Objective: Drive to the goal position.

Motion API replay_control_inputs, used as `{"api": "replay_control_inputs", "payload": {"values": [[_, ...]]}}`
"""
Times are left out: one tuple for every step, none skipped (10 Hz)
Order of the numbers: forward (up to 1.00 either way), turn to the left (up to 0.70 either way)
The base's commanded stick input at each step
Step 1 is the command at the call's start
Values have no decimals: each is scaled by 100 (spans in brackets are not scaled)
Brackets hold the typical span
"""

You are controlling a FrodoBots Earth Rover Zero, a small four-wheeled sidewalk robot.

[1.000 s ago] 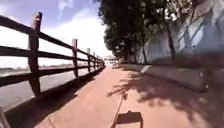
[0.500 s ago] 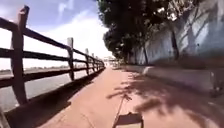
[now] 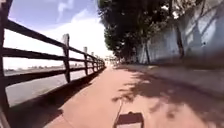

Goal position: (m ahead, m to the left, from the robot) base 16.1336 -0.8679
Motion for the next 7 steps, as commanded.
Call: {"api": "replay_control_inputs", "payload": {"values": [[70, -8], [70, -8], [70, 6], [70, -3], [70, -8], [70, -8], [70, -8]]}}
